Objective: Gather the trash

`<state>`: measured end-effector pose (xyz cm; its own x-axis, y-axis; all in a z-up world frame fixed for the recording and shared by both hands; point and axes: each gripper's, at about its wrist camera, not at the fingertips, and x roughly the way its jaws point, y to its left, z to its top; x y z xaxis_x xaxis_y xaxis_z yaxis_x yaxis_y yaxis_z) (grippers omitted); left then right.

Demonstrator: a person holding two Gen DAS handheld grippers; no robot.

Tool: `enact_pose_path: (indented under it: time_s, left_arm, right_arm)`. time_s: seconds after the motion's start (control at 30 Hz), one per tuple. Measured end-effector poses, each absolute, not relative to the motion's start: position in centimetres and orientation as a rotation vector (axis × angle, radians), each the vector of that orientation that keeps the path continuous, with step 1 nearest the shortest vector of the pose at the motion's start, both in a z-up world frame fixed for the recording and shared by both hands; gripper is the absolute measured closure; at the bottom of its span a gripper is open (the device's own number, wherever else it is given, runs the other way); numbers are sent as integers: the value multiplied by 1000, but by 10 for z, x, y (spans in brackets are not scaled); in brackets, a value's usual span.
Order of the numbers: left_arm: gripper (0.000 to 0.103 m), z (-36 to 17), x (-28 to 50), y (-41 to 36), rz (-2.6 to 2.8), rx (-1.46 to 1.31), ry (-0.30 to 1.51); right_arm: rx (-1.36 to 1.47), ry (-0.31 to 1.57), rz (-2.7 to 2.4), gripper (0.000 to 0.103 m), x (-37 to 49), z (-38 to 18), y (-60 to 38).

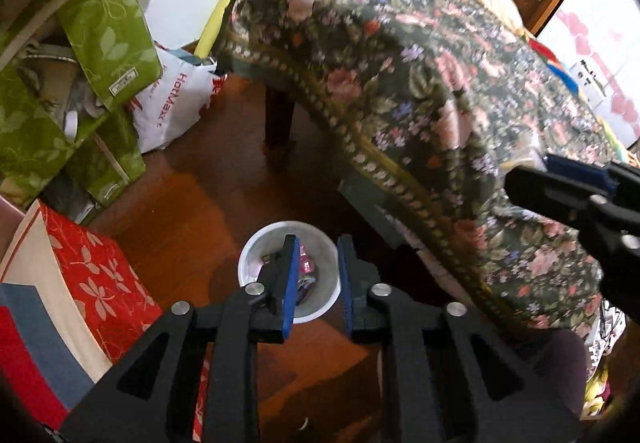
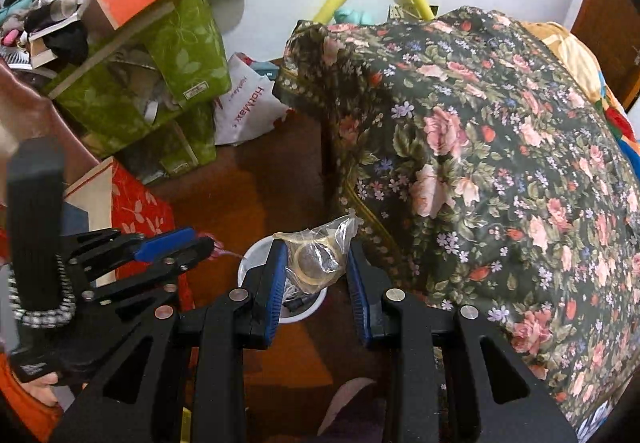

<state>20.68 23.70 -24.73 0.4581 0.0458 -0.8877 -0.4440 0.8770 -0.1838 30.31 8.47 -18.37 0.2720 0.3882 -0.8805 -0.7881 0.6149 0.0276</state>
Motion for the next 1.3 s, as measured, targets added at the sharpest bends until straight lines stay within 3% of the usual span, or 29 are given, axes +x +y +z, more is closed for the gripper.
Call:
enact_pose_path:
  time_s: [0.1, 0.4, 0.53, 0.83, 1.3]
  left_arm:
    - [67, -251, 207, 238, 344, -400, 1068]
    - [67, -231, 179, 250, 394, -359, 999]
    - [67, -217, 165, 255, 415, -365, 974]
    - [67, -177, 146, 240, 422, -346, 887]
    - [67, -71, 104, 164, 318, -259, 649]
  right_arm:
    - [-462, 1031, 841, 76, 306, -188, 90]
    - [-401, 1131, 945, 73, 307, -196, 112]
    - [-442, 1112, 931, 55, 302, -197, 120]
    - [-427, 1078, 947, 54, 294, -178, 99]
    - [-271, 780, 791, 54, 243, -71, -15]
